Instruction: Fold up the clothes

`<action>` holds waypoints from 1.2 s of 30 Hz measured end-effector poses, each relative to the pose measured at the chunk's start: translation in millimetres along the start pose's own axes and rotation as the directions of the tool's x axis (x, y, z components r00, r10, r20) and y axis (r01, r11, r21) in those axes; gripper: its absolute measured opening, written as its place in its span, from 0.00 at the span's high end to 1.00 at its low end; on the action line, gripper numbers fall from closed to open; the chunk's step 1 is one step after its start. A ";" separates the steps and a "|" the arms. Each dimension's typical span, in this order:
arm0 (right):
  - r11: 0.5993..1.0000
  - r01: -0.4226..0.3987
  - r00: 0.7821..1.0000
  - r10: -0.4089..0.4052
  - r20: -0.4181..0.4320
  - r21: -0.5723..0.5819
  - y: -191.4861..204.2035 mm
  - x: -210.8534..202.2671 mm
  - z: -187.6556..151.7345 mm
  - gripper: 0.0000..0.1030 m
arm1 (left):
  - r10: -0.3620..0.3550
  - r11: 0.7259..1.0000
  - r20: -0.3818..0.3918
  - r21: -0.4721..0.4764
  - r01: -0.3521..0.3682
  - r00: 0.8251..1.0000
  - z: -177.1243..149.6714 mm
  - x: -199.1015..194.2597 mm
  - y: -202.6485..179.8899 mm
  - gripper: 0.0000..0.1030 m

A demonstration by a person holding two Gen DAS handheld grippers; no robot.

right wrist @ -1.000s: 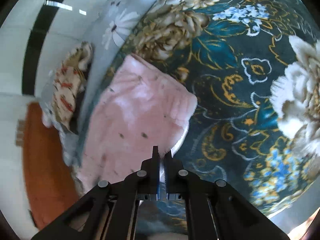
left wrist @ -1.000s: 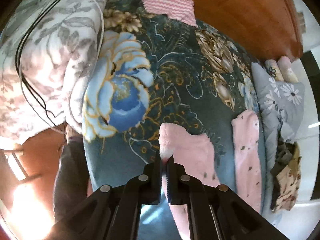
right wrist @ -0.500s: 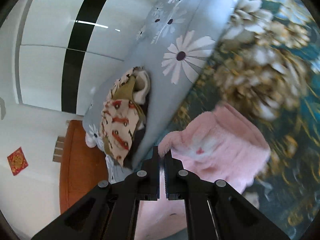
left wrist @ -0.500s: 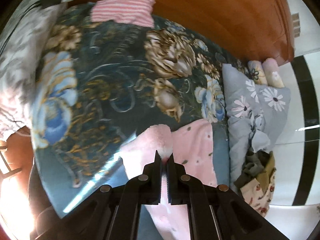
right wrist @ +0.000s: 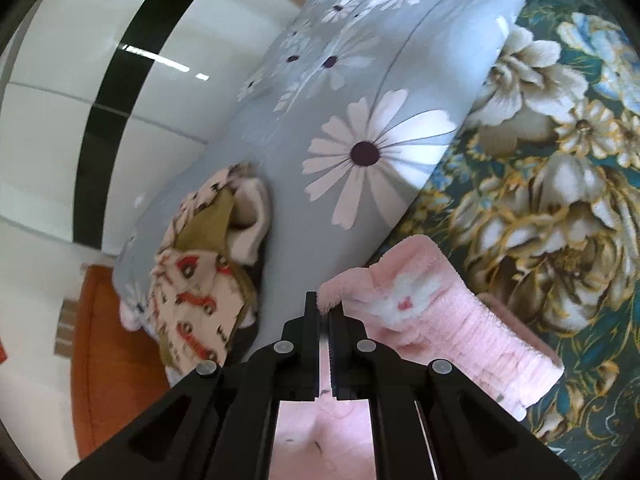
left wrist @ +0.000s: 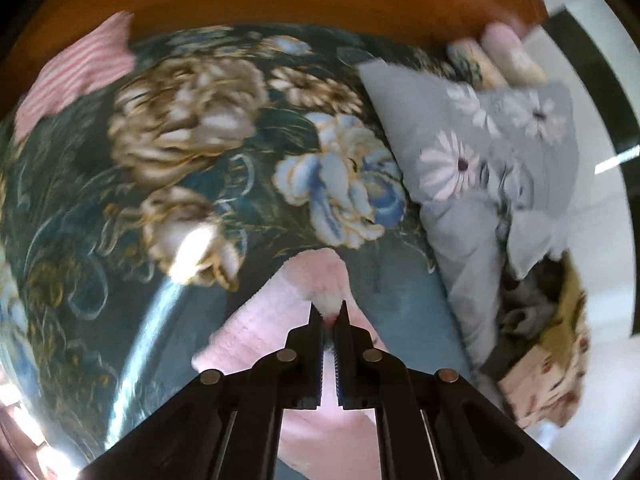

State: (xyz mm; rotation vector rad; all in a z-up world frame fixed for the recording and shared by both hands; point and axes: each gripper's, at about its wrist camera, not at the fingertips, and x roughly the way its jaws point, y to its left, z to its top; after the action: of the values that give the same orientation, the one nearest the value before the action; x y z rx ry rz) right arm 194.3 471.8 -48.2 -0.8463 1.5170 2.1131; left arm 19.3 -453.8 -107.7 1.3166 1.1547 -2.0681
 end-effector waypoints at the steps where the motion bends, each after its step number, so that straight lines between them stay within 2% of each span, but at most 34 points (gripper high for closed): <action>1: 1.000 0.014 1.000 -0.014 0.006 0.007 -1.1 1.7 0.5 0.97 | -0.004 1.000 -0.005 0.008 0.004 1.000 1.3 4.7 -3.0 0.93; 4: 0.999 0.053 0.999 -0.053 0.008 0.003 0.2 8.6 -1.8 0.97 | -0.086 0.996 -0.020 0.027 0.087 0.996 4.0 17.3 -11.6 0.91; 6: 0.997 0.077 0.997 -0.077 0.003 -0.017 3.3 13.8 -4.5 0.97 | -0.131 0.990 -0.020 0.057 0.132 0.991 5.4 18.2 -16.1 0.78; 8: 0.995 0.096 0.995 -0.096 -0.002 -0.021 4.9 19.1 -6.7 0.97 | -0.153 0.982 0.024 0.114 0.150 0.988 5.6 9.6 -18.1 0.59; 10: 0.994 0.109 0.994 -0.109 -0.007 -0.029 7.2 23.6 -8.9 0.97 | -0.165 0.978 0.049 0.134 0.158 0.985 5.6 3.9 -10.1 0.52; 14: 0.989 0.130 0.991 -0.131 -0.010 -0.071 14.0 29.4 -12.9 0.95 | -0.094 0.994 0.070 0.064 0.089 0.993 -3.5 8.0 41.7 0.50; 18: 0.984 0.143 0.989 -0.145 -0.007 -0.103 17.8 30.5 -15.9 0.93 | -0.119 0.991 0.011 -0.067 0.119 0.993 -26.9 27.0 90.6 0.50; 20: 0.985 0.138 0.990 -0.138 0.006 -0.105 17.1 25.1 -18.1 0.69 | -0.170 0.978 -0.018 -0.123 0.167 0.985 -43.3 38.1 105.2 0.47; 21: 0.986 0.133 0.991 -0.132 0.017 -0.104 17.3 20.8 -19.6 0.51 | -0.193 0.973 -0.031 -0.134 0.187 0.981 -49.2 43.1 107.5 0.45; 22: 0.987 0.120 0.993 -0.117 0.032 -0.105 17.4 14.9 -21.6 0.46 | -0.206 0.970 -0.039 -0.140 0.199 0.978 -53.9 46.1 107.6 0.40; 24: 0.987 0.108 0.994 -0.103 0.044 -0.116 16.6 2.4 -27.1 0.46 | -0.220 0.967 -0.072 -0.143 0.208 0.973 -64.1 57.8 104.2 0.38; 28: 0.982 0.136 0.991 -0.133 0.031 -0.132 5.2 -15.5 -39.8 0.46 | -0.188 0.972 -0.088 -0.158 0.172 0.978 -72.4 77.0 97.0 0.37; 31: 0.980 0.164 0.986 -0.164 0.009 -0.113 -15.7 -27.6 -52.7 0.46 | -0.188 0.967 -0.038 -0.179 0.179 0.981 -73.8 78.2 95.8 0.42; 34: 0.979 0.198 0.980 -0.198 -0.002 -0.055 -46.7 -37.7 -65.0 0.46 | -0.171 0.958 -0.049 -0.243 0.154 0.984 -74.1 82.6 96.2 0.88; 36: 0.977 0.212 0.977 -0.212 -0.003 0.007 -70.9 -44.1 -74.3 0.46 | -0.154 0.956 0.004 -0.251 0.150 0.988 -76.1 73.5 93.1 0.90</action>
State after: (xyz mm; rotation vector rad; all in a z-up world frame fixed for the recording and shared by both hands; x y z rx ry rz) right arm 289.5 426.1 -84.8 -0.9622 1.3688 1.9517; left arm 92.4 -437.8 -227.2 1.1562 1.5118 -1.9376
